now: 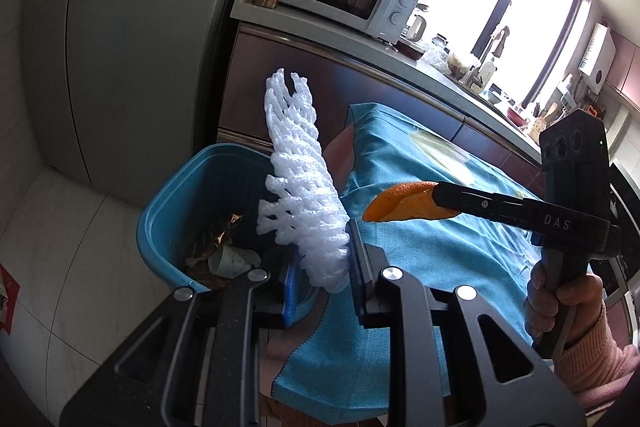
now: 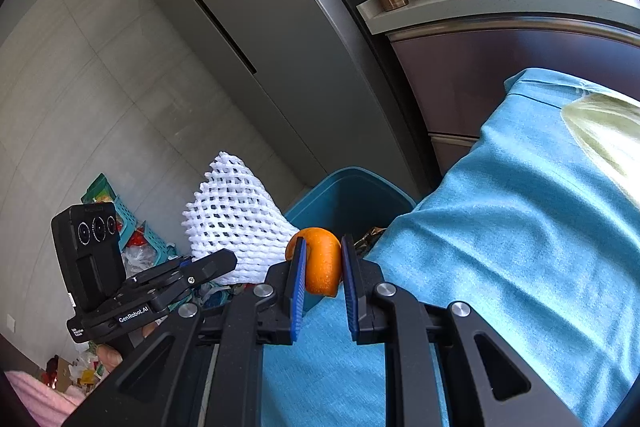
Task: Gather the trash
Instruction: 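Carry the foam net and orange peel over the teal bin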
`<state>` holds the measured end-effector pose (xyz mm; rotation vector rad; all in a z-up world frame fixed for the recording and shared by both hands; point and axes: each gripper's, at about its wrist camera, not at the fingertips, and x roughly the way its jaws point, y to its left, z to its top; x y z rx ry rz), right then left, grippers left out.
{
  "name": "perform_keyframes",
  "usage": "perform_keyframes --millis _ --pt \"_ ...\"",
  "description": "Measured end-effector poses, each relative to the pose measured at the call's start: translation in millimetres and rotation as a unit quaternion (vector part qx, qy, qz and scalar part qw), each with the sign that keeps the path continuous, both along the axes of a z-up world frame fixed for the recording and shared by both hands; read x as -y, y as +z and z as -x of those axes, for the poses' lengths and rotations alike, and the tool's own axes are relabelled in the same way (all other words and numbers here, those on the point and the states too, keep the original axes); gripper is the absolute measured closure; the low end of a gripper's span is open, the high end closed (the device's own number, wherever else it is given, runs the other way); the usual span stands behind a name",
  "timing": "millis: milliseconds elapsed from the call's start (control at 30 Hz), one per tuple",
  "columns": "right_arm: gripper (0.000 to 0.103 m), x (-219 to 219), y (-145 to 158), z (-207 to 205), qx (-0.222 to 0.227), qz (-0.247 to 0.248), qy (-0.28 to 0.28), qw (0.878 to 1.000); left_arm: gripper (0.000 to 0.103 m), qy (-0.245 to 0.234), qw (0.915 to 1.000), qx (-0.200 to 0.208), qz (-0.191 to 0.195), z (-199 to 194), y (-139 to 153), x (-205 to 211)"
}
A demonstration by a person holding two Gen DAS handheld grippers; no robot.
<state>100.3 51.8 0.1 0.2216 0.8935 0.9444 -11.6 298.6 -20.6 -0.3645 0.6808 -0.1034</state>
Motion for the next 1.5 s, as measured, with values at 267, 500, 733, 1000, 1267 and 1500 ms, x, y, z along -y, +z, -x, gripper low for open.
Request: perform_keyframes --millis 267,500,733,1000,1267,1500 --pt "0.087 -10.3 -1.9 -0.5 -0.002 0.007 0.007 1.000 0.082 0.004 1.0000 -0.006 0.000 0.6 -4.9 -1.5" --pt "0.087 -16.1 -3.7 -2.6 -0.003 0.011 0.010 1.000 0.082 0.005 0.9999 -0.011 -0.006 -1.2 -9.1 -0.4" --pt "0.087 -21.2 -5.8 -4.4 -0.003 0.014 0.014 1.000 0.082 0.006 0.9999 -0.013 -0.006 -1.8 -9.9 1.1" --pt "0.087 -27.6 -8.6 -7.2 -0.003 0.020 0.018 1.000 0.082 0.013 0.9997 -0.021 -0.009 -4.5 -17.0 -1.6" --pt "0.087 -36.8 -11.6 -10.6 -0.003 0.031 0.020 0.999 0.082 0.019 0.9992 -0.034 -0.008 -10.2 -27.4 -3.6" --pt "0.087 -45.3 -14.9 -12.9 -0.004 0.039 0.020 0.999 0.082 0.022 0.9989 -0.041 -0.007 -18.2 -31.5 -3.8"
